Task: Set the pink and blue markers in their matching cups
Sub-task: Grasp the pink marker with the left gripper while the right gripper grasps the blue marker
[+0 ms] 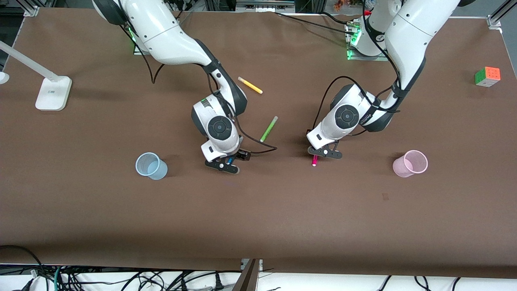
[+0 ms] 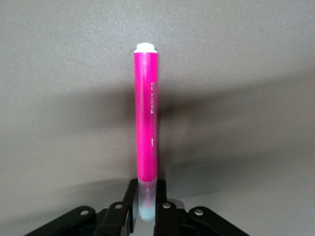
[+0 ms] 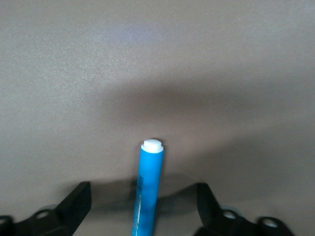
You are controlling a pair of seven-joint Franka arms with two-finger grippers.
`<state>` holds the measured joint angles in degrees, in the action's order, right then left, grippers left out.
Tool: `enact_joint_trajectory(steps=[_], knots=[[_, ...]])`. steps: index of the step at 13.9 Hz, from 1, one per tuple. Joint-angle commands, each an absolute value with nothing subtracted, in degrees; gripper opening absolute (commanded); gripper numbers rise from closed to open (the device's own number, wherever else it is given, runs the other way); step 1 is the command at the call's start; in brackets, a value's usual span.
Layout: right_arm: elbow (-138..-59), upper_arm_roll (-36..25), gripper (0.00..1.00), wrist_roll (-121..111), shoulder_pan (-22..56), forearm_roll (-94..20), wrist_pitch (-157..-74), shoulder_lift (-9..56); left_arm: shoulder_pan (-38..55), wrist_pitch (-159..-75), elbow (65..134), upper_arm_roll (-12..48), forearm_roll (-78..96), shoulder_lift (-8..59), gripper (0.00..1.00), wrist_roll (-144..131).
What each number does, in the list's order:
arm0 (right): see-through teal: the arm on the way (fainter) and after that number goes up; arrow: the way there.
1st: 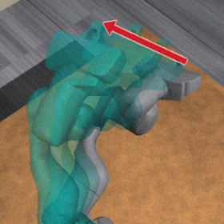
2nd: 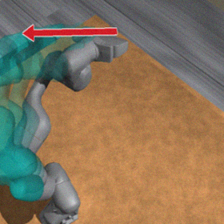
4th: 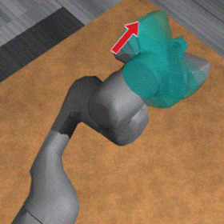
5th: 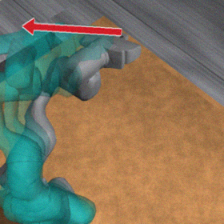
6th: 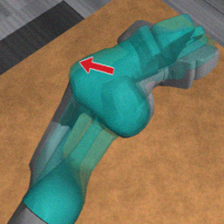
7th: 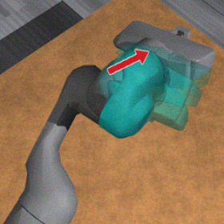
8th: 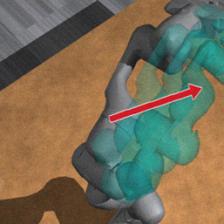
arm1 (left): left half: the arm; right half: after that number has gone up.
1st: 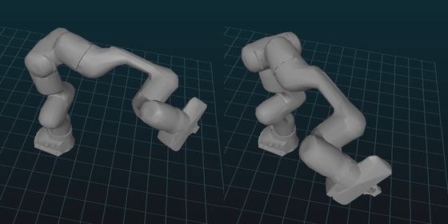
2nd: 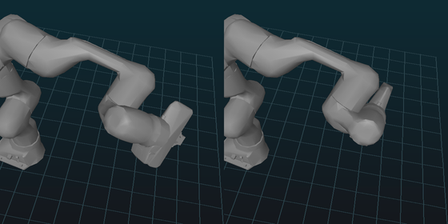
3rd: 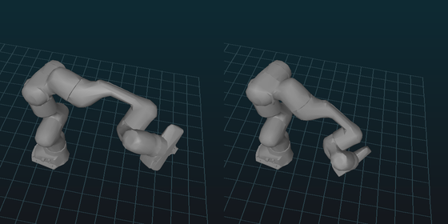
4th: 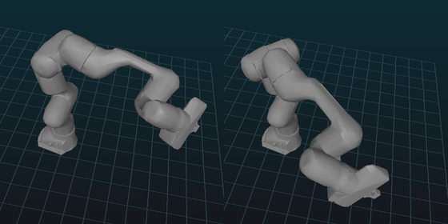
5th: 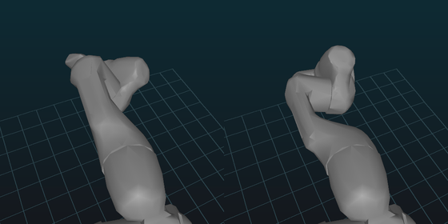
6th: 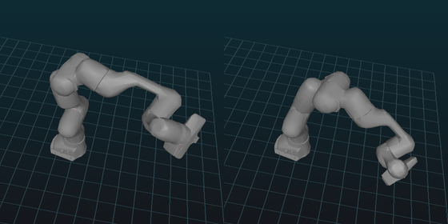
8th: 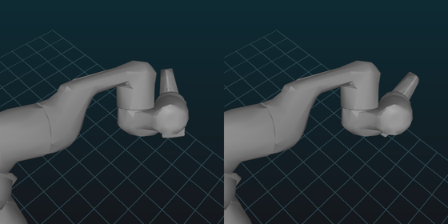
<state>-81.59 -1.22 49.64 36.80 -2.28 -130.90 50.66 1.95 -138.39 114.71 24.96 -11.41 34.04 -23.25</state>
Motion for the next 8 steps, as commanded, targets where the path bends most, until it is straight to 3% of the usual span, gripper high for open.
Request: enact_joint_trajectory(steps=[1,2,3,5,6,8], knots=[[-80.9,-1.4,0.47,49.9,37.1,-1.8,-132.0,51.5,1.6,-135.5,114.3,25.1,-12.9,32.3,0.0,-22.8],[-80.9,-1.4,0.29,49.7,37.1,-1.8,-131.9,51.4,1.7,-134.1,114.3,25.0,-12.9,31.1,0.0,-22.8],[-80.9,-1.4,0.19,49.7,37.0,-1.8,-131.7,51.2,1.6,-131.9,114.0,25.0,-12.9,29.8,0.0,-22.8],[-80.9,-1.4,0.17,49.6,36.9,-1.8,-131.4,50.9,1.5,-124.1,111.5,25.0,-12.9,28.5,0.0,-22.7],[-80.9,-1.4,0.1,49.5,36.8,-1.8,-131.3,50.8,1.5,-119.5,109.4,25.0,-13.0,28.5,0.0,-22.7],[-80.9,-1.4,0.12,49.3,36.8,-1.9,-130.8,50.7,1.5,-110.6,105.0,25.0,-16.1,28.5,0.0,-22.2]])
